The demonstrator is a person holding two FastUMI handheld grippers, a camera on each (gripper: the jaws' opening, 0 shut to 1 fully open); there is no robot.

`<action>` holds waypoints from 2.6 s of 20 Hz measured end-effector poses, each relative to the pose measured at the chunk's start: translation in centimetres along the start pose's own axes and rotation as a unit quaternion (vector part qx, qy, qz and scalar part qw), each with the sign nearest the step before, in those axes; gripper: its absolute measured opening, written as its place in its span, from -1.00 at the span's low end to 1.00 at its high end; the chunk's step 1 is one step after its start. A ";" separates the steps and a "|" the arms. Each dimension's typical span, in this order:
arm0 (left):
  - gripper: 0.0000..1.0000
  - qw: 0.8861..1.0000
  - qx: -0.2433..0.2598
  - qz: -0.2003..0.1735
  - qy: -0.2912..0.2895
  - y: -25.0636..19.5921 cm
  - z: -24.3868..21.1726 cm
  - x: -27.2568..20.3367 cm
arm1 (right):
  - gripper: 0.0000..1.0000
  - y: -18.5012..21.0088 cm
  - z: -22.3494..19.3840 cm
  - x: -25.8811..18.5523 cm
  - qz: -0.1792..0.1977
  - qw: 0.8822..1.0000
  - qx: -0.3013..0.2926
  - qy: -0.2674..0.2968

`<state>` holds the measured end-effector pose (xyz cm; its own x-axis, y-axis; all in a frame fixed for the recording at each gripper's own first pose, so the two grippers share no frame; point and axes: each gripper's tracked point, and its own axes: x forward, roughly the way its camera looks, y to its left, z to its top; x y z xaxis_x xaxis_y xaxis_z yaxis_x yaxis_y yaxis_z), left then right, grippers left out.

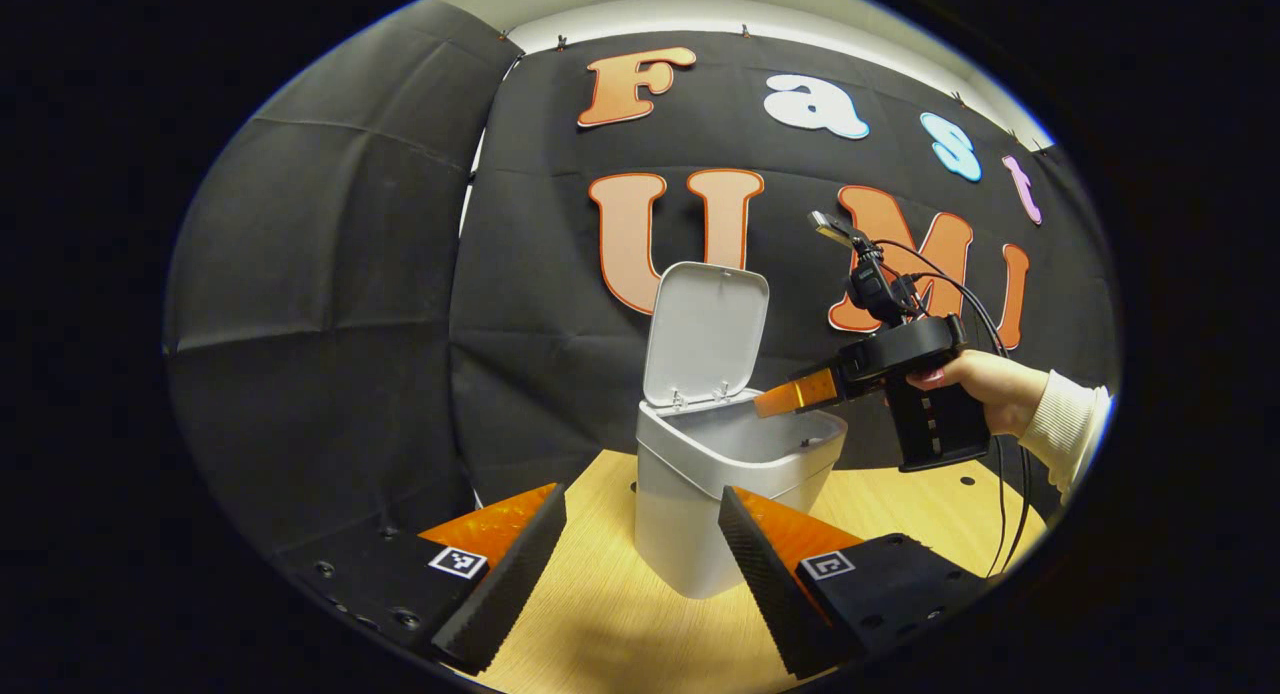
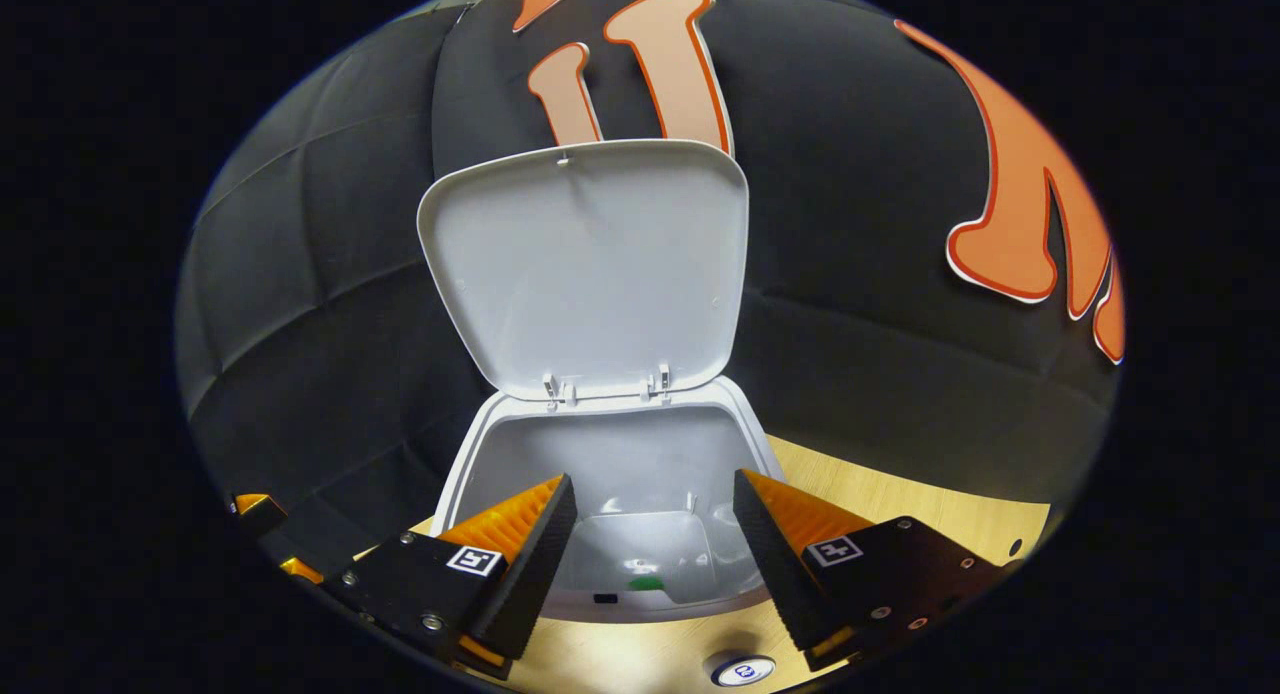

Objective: Press the lid of the desktop garbage bin to open it, pick up the crumpled paper on the desktop and throw it into the bin, then pick up the pop can on the desktop and drop it into the bin, and finally close the garbage bin lid.

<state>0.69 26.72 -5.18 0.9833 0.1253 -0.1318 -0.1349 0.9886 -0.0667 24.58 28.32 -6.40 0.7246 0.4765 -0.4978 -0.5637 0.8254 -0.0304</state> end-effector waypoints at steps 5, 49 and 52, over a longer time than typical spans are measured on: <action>0.94 1.000 0.000 -0.003 -0.003 -0.1 0.3 0.1 | 0.89 -0.7 0.9 -1.3 -0.006 1.000 0.016 -0.026; 0.97 0.947 0.064 -0.174 0.263 -32.0 -26.4 10.1 | 0.88 -30.8 -15.8 -32.0 -0.266 0.940 0.149 -0.153; 0.97 0.941 0.075 -0.183 0.274 -32.3 -27.4 10.9 | 0.89 -31.0 -15.8 -31.3 -0.264 0.941 0.150 -0.149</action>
<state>12.43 -6.14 -31.60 0.7452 -0.2466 -0.6195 0.2597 0.9631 -0.0710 13.12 -17.01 -3.61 0.9763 0.0028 -0.2164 0.0112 0.9979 0.0633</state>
